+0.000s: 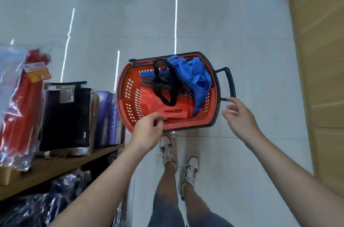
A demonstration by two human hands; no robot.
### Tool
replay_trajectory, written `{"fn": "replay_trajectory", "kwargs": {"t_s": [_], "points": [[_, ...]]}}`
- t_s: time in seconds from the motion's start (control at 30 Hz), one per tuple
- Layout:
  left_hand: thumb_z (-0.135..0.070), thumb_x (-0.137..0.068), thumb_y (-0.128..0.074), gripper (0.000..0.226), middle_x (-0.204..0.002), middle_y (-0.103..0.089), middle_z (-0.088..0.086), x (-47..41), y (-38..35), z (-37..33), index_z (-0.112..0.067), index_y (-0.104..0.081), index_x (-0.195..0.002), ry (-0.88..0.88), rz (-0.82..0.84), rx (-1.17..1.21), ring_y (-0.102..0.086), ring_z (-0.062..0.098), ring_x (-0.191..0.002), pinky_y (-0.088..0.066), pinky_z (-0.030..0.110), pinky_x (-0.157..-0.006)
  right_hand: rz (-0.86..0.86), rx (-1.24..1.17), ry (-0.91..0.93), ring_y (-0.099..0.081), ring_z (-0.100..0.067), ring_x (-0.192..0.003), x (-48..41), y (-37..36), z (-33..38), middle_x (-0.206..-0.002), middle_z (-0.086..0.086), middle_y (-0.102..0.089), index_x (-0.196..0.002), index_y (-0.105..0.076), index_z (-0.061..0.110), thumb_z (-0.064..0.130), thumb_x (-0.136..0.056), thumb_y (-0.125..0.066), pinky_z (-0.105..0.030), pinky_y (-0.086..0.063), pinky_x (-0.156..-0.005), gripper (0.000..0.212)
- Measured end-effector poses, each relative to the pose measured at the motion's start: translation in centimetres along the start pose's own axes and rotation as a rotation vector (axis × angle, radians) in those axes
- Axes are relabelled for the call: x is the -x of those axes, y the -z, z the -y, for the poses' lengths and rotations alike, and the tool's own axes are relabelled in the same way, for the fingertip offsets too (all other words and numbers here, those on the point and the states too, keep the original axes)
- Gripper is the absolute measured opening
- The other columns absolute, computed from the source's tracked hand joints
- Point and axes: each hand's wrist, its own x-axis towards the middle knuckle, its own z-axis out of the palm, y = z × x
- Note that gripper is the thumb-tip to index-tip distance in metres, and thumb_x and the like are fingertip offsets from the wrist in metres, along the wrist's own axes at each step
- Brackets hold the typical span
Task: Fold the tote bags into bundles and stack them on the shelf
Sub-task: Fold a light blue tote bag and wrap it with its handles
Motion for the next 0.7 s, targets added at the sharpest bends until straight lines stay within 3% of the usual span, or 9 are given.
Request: {"fn": "replay_trajectory", "kwargs": {"t_s": [0.17, 0.23, 0.4, 0.5, 0.6, 0.7], "points": [[-0.016, -0.092, -0.054, 0.024, -0.101, -0.07, -0.006, -8.9, -3.3, -0.5, -0.021, -0.071, -0.107, -0.02, 0.059, 0.0, -0.064, 0.014, -0.092, -0.041, 0.018, -0.075, 0.054, 0.128, 0.081, -0.058, -0.018, -0.112, -6.9, -3.3, 0.3, -0.127, 0.002, -0.057, -0.141, -0.043, 0.03, 0.019, -0.091, -0.062, -0.033, -0.046, -0.097, 0.054], [-0.016, -0.092, -0.054, 0.023, -0.1, -0.072, -0.003, -12.4, -4.7, -0.3, -0.021, -0.071, -0.107, -0.012, 0.091, 0.018, -0.064, 0.014, -0.09, -0.041, 0.018, -0.073, 0.068, 0.273, 0.158, -0.055, -0.021, -0.12, -9.9, -4.7, 0.1, -0.132, 0.001, -0.058, -0.142, -0.042, 0.03, 0.017, -0.088, -0.063, -0.034, -0.045, -0.099, 0.059], [-0.017, -0.093, -0.052, 0.03, -0.109, -0.069, -0.005, -19.1, -8.8, -0.8, -0.024, -0.065, -0.119, -0.059, 0.151, 0.05, -0.064, 0.018, -0.096, -0.05, 0.029, -0.085, 0.053, 0.655, 0.265, -0.043, -0.025, -0.126, -17.1, -8.5, -2.1, -0.137, 0.0, -0.053, -0.142, -0.042, 0.025, 0.02, -0.088, -0.066, -0.038, -0.041, -0.1, 0.059], [-0.017, -0.091, -0.053, 0.048, -0.119, -0.06, 0.0, -21.9, -12.1, -1.0, -0.032, -0.05, -0.136, -0.24, 0.203, -0.064, -0.057, 0.02, -0.108, -0.047, 0.036, -0.094, 0.027, 0.789, 0.234, -0.043, -0.025, -0.117, -20.1, -10.1, -4.3, -0.129, 0.0, -0.051, -0.135, -0.052, 0.026, 0.024, -0.091, -0.063, -0.038, -0.046, -0.09, 0.045], [-0.02, -0.09, -0.053, 0.063, -0.126, -0.049, 0.003, -23.8, -15.3, -1.4, -0.037, -0.033, -0.147, -0.351, 0.301, -0.282, -0.044, 0.024, -0.118, -0.044, 0.04, -0.097, -0.004, 0.719, 0.239, -0.053, -0.026, -0.099, -22.3, -10.6, -5.9, -0.113, -0.002, -0.054, -0.113, -0.067, 0.018, 0.021, -0.095, -0.058, -0.039, -0.049, -0.077, 0.021], [-0.031, -0.09, -0.058, 0.058, -0.119, -0.05, 0.006, -24.6, -16.6, -2.0, -0.034, -0.035, -0.143, -0.355, 0.33, -0.441, -0.046, 0.028, -0.114, -0.048, 0.045, -0.09, 0.033, 0.557, 0.462, -0.061, -0.025, -0.082, -22.4, -9.5, -5.7, -0.099, -0.001, -0.059, -0.094, -0.068, 0.011, 0.012, -0.092, -0.059, -0.041, -0.051, -0.07, 0.01]]}}
